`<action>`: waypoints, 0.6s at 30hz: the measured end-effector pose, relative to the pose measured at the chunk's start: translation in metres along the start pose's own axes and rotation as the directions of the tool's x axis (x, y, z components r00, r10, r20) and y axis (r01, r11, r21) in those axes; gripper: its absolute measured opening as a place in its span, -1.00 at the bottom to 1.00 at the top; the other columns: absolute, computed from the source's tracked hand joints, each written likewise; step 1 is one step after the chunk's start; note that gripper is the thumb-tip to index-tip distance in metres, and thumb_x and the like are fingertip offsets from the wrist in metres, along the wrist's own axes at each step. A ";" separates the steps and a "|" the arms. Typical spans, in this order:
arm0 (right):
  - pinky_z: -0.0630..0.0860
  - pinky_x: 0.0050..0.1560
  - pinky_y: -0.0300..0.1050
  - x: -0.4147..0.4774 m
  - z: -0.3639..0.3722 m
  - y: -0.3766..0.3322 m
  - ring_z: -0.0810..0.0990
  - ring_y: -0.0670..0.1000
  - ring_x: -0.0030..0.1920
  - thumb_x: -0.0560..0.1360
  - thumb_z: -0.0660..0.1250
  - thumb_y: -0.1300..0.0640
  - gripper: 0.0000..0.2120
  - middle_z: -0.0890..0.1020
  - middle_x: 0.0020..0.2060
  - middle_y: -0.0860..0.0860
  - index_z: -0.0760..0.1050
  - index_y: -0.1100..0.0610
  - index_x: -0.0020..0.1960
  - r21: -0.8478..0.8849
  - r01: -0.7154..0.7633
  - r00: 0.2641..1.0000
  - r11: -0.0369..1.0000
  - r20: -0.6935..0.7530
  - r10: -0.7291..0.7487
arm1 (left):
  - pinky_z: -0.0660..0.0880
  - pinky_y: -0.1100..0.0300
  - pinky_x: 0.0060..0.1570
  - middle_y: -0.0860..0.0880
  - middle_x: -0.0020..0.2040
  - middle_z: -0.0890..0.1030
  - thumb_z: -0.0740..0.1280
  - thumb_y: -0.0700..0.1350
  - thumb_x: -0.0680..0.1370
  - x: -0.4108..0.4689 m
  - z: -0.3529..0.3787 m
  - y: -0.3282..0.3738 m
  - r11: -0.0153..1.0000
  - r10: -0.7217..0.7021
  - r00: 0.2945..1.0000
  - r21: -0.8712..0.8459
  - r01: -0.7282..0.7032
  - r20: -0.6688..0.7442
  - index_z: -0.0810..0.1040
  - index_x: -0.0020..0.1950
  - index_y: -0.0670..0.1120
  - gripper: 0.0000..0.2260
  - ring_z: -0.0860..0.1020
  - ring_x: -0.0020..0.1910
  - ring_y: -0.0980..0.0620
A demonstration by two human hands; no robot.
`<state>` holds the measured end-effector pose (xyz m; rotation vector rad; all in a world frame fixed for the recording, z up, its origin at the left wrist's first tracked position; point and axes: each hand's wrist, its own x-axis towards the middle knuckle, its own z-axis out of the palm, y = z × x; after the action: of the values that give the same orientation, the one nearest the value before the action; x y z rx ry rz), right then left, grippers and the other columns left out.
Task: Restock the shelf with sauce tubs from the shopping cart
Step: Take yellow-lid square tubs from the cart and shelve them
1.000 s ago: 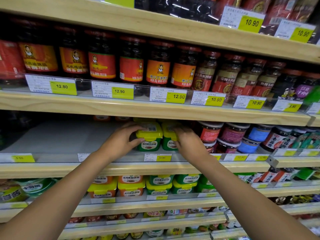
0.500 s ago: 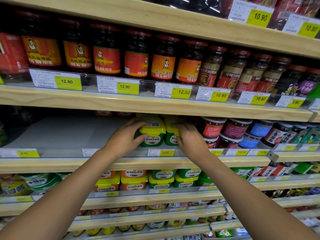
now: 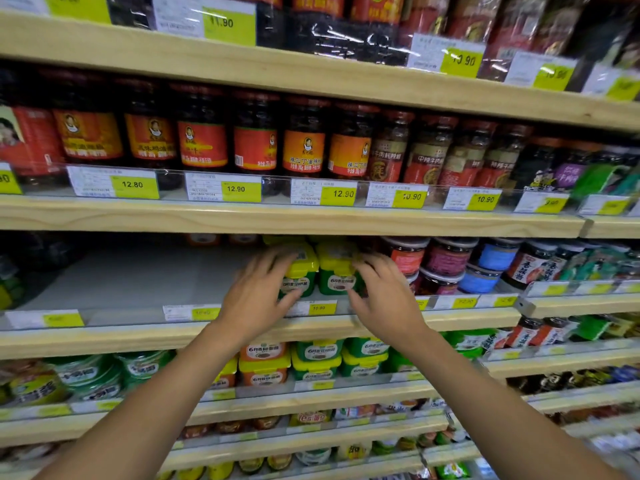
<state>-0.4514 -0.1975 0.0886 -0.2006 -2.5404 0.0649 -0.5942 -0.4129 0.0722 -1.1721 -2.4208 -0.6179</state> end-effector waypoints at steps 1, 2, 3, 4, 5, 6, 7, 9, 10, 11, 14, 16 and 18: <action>0.37 0.41 0.06 -0.008 -0.004 0.003 0.38 0.09 0.39 0.54 0.34 -0.02 -0.54 0.49 0.31 0.04 0.46 0.13 0.38 -0.009 0.006 1.000 1.000 -0.019 -0.006 | 0.35 -0.14 0.41 -0.01 0.53 0.31 0.33 0.18 0.57 -0.003 0.001 0.007 0.999 0.024 1.000 0.038 -0.023 -0.013 0.26 0.57 0.09 -0.40 0.30 0.49 -0.11; 0.38 0.40 0.06 -0.016 -0.008 0.007 0.38 0.09 0.39 0.54 0.33 -0.03 -0.53 0.48 0.33 0.04 0.45 0.12 0.39 -0.012 0.010 0.999 1.000 -0.033 -0.010 | 0.29 -0.19 0.47 -0.02 0.55 0.30 0.33 0.19 0.57 -0.007 0.004 0.015 0.997 0.039 0.999 0.066 -0.038 -0.019 0.25 0.58 0.08 -0.39 0.26 0.52 -0.11; 0.38 0.39 0.07 -0.025 -0.013 0.011 0.38 0.09 0.41 0.55 0.31 -0.05 -0.51 0.46 0.36 0.04 0.43 0.12 0.42 -0.016 0.007 0.999 1.000 -0.043 -0.008 | 0.20 -0.24 0.52 -0.03 0.57 0.28 0.33 0.19 0.57 -0.011 0.006 0.024 0.995 0.047 0.999 0.085 -0.045 -0.022 0.25 0.58 0.07 -0.38 0.22 0.55 -0.13; 0.38 0.39 0.09 -0.034 -0.018 0.017 0.37 0.10 0.43 0.55 0.31 -0.06 -0.48 0.44 0.39 0.05 0.40 0.10 0.45 -0.027 0.002 0.999 1.000 -0.048 -0.004 | 0.13 -0.26 0.54 -0.05 0.58 0.26 0.32 0.20 0.57 -0.016 0.010 0.033 0.993 0.056 0.998 0.103 -0.054 -0.022 0.25 0.59 0.06 -0.37 0.18 0.58 -0.14; 0.37 0.41 0.13 -0.044 -0.023 0.023 0.36 0.12 0.45 0.54 0.32 -0.08 -0.45 0.42 0.42 0.06 0.37 0.09 0.48 -0.045 -0.008 0.999 0.999 -0.046 0.006 | 0.09 -0.27 0.55 -0.06 0.60 0.24 0.31 0.22 0.58 -0.019 0.013 0.044 0.990 0.068 0.998 0.126 -0.066 -0.017 0.24 0.60 0.06 -0.36 0.14 0.60 -0.15; 0.34 0.44 0.16 -0.053 -0.029 0.030 0.33 0.14 0.47 0.53 0.33 -0.09 -0.41 0.40 0.46 0.07 0.34 0.08 0.50 -0.063 -0.026 0.999 0.998 -0.036 0.024 | 0.07 -0.28 0.55 -0.07 0.62 0.20 0.29 0.23 0.59 -0.023 0.017 0.055 0.986 0.084 0.996 0.147 -0.082 -0.008 0.22 0.61 0.06 -0.36 0.10 0.62 -0.15; 0.29 0.48 0.19 -0.065 -0.034 0.037 0.29 0.15 0.51 0.53 0.34 -0.11 -0.37 0.36 0.49 0.07 0.31 0.06 0.53 -0.076 -0.053 0.998 0.996 -0.020 0.051 | 0.06 -0.29 0.55 -0.06 0.63 0.17 0.26 0.25 0.60 -0.026 0.021 0.068 0.982 0.100 0.995 0.160 -0.099 0.000 0.19 0.63 0.07 -0.35 0.06 0.63 -0.14; 0.21 0.52 0.22 -0.091 -0.046 0.055 0.20 0.15 0.56 0.53 0.33 -0.14 -0.34 0.29 0.55 0.06 0.26 0.02 0.56 -0.095 -0.108 0.994 0.990 0.014 0.110 | 0.02 -0.29 0.56 -0.04 0.66 0.14 0.21 0.28 0.61 -0.033 0.031 0.096 0.979 0.130 0.991 0.155 -0.131 0.017 0.15 0.64 0.10 -0.36 0.02 0.65 -0.12; 0.19 0.53 0.24 -0.106 -0.052 0.065 0.16 0.14 0.58 0.54 0.33 -0.15 -0.33 0.25 0.56 0.06 0.24 0.01 0.57 -0.110 -0.133 0.990 0.985 0.031 0.138 | 0.01 -0.28 0.56 -0.03 0.66 0.12 0.20 0.29 0.61 -0.036 0.037 0.112 0.978 0.144 0.989 0.146 -0.146 0.026 0.15 0.64 0.10 -0.36 0.00 0.65 -0.11; 0.17 0.53 0.26 -0.122 -0.058 0.075 0.13 0.14 0.59 0.54 0.32 -0.16 -0.33 0.22 0.58 0.06 0.22 0.00 0.57 -0.125 -0.159 0.985 0.979 0.052 0.167 | 0.01 -0.29 0.56 -0.03 0.67 0.10 0.21 0.30 0.61 -0.040 0.043 0.130 0.977 0.158 0.986 0.138 -0.163 0.046 0.15 0.64 0.10 -0.35 -0.02 0.66 -0.10; 0.08 0.55 0.28 -0.177 -0.078 0.108 0.02 0.11 0.62 0.57 0.26 -0.18 -0.34 0.11 0.61 0.03 0.15 -0.04 0.59 -0.149 -0.243 0.959 0.959 0.115 0.261 | 0.11 -0.32 0.54 -0.04 0.66 0.13 0.27 0.30 0.58 -0.057 0.068 0.185 0.965 0.223 0.969 0.116 -0.234 0.104 0.21 0.63 0.08 -0.33 0.00 0.65 -0.11; 0.07 0.54 0.30 -0.222 -0.096 0.131 -0.01 0.12 0.62 0.58 0.24 -0.19 -0.34 0.08 0.62 0.03 0.13 -0.06 0.60 -0.173 -0.306 0.933 0.936 0.143 0.331 | 0.11 -0.31 0.54 -0.04 0.65 0.17 0.30 0.30 0.57 -0.071 0.089 0.229 0.952 0.285 0.950 0.079 -0.296 0.131 0.23 0.62 0.08 -0.32 0.04 0.64 -0.11; 0.05 0.56 0.29 -0.271 -0.115 0.155 0.00 0.13 0.62 0.59 0.22 -0.21 -0.34 0.07 0.63 0.03 0.12 -0.06 0.60 -0.218 -0.377 0.896 0.900 0.159 0.414 | 0.05 -0.28 0.55 -0.02 0.65 0.16 0.31 0.30 0.57 -0.085 0.109 0.276 0.939 0.333 0.926 0.022 -0.342 0.175 0.21 0.62 0.11 -0.32 0.00 0.64 -0.09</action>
<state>-0.1454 -0.0868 0.0201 -0.8261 -2.6653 0.0105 -0.3387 -0.2548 -0.0015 -1.6297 -2.2692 -0.3579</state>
